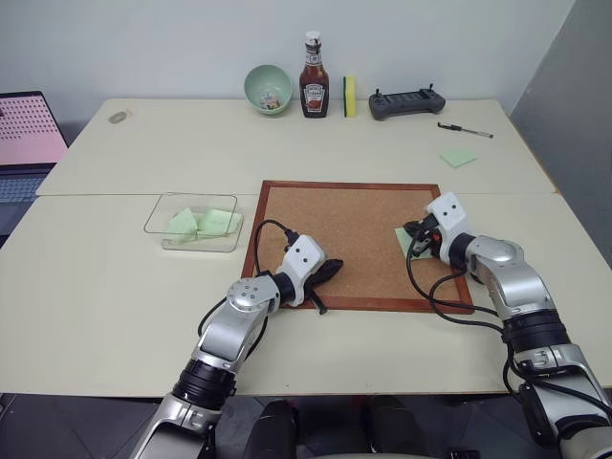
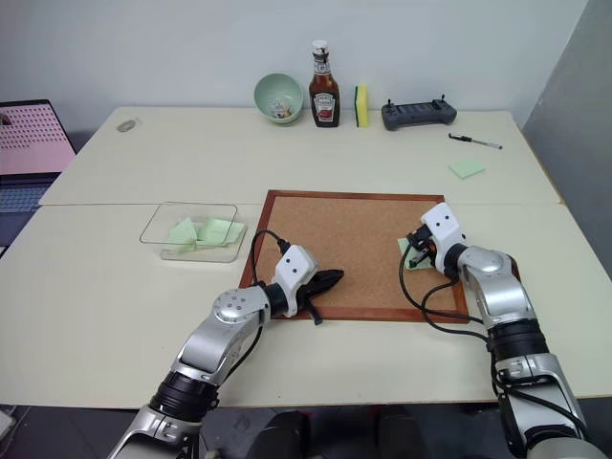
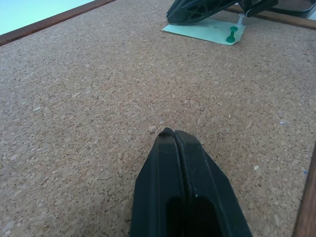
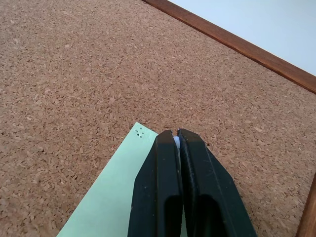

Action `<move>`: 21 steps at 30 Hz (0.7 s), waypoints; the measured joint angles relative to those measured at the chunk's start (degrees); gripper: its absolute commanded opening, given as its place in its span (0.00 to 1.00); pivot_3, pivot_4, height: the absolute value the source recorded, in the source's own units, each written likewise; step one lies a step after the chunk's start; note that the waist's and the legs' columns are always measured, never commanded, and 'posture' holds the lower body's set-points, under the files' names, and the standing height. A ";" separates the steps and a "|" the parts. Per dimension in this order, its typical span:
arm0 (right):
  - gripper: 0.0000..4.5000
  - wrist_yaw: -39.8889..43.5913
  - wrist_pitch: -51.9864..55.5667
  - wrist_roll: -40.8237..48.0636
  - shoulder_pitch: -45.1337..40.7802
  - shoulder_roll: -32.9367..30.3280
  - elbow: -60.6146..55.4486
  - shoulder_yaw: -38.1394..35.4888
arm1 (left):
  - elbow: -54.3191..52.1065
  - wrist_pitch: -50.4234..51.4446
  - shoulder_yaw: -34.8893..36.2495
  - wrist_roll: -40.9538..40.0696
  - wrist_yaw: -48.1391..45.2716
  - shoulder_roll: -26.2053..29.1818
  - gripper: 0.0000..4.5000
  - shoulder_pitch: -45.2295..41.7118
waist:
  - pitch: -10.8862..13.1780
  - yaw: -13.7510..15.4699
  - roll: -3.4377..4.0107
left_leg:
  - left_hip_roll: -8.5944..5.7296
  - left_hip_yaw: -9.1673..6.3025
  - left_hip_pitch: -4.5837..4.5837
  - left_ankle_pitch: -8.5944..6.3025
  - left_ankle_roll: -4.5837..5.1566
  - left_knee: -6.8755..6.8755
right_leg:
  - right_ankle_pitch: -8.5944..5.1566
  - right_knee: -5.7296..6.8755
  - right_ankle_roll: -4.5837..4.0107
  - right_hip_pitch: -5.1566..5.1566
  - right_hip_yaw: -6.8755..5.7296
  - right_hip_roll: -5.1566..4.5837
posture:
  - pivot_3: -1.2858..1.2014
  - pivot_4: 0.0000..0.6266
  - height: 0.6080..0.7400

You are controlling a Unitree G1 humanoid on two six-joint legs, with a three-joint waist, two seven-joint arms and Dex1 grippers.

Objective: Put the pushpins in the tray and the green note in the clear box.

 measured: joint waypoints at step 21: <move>0.01 -0.04 5.37 2.80 0.03 -0.07 -4.83 -3.16 | -0.03 -0.11 -0.11 0.29 -0.19 0.22 0.00 0.00 | -0.01 -0.06 0.02 | 0.01 0.00 0.00 0.00 0.00 -0.01 | 0.00 0.00 0.00 0.00 0.00 0.01 | 0.52 0.24 1.00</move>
